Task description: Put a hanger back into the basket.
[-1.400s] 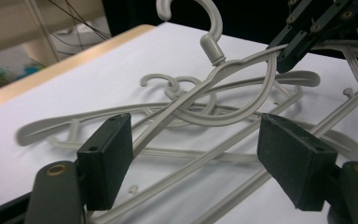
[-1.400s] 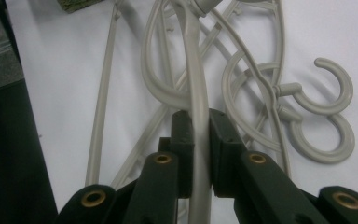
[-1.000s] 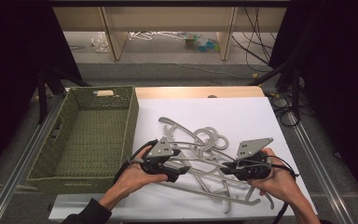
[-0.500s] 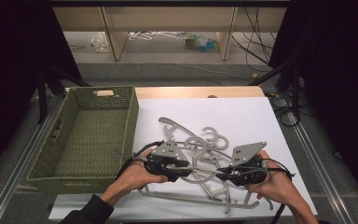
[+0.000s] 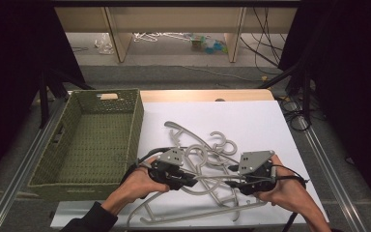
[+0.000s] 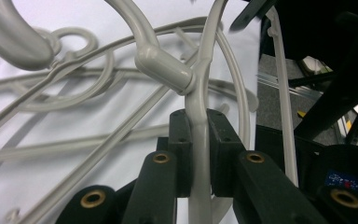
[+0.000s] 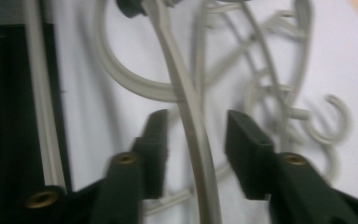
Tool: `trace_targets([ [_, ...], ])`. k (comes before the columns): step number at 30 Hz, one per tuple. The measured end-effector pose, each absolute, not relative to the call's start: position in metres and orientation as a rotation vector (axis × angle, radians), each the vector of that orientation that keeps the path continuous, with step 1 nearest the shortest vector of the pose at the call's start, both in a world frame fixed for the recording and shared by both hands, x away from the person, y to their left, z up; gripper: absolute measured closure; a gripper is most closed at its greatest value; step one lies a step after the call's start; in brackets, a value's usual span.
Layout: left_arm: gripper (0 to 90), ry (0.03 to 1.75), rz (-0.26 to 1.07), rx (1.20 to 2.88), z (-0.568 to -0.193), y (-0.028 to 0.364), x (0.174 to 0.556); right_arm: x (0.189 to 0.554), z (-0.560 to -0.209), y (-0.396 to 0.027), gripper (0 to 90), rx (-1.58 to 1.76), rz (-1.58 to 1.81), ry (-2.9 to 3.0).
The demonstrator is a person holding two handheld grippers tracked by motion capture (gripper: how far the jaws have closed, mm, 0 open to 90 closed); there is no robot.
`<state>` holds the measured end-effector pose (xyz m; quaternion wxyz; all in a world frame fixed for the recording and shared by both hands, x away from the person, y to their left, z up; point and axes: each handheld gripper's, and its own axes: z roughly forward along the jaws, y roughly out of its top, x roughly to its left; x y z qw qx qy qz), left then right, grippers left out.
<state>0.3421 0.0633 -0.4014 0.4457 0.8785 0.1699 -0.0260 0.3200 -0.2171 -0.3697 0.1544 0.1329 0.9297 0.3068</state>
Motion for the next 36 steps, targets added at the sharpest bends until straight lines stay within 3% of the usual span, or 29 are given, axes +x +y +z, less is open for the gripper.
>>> trace_targets([
  [2, 81.5, 0.461, -0.056, 2.171, -0.401, 0.067, 0.344, 0.319, -0.364, -0.218, 39.0, 0.467, 0.847, 2.605],
  [5, 81.4, 0.542, -0.032, 2.148, -0.396, 0.075, 0.349, 0.317, -0.356, -0.22, 37.1, 0.512, 0.869, 2.569],
  [6, 81.4, 0.584, -0.011, 2.134, -0.389, 0.084, 0.352, 0.313, -0.346, -0.224, 32.6, 0.573, 0.893, 2.534],
  [13, 81.3, 0.667, 0.039, 2.008, -0.357, 0.111, 0.352, 0.298, -0.334, -0.236, 28.5, 0.718, 1.162, 2.447],
  [18, 81.4, 0.694, 0.145, 1.98, -0.322, 0.139, 0.347, 0.287, -0.336, -0.24, 25.9, 0.698, 1.248, 2.422],
  [29, 81.4, 0.87, 0.312, 1.888, -0.283, 0.216, 0.371, 0.295, -0.392, -0.258, 25.9, 0.876, 1.246, 2.501],
  [36, 81.4, 0.973, 0.396, 1.812, -0.277, 0.261, 0.389, 0.299, -0.399, -0.259, 24.8, 0.9, 1.258, 2.5],
])
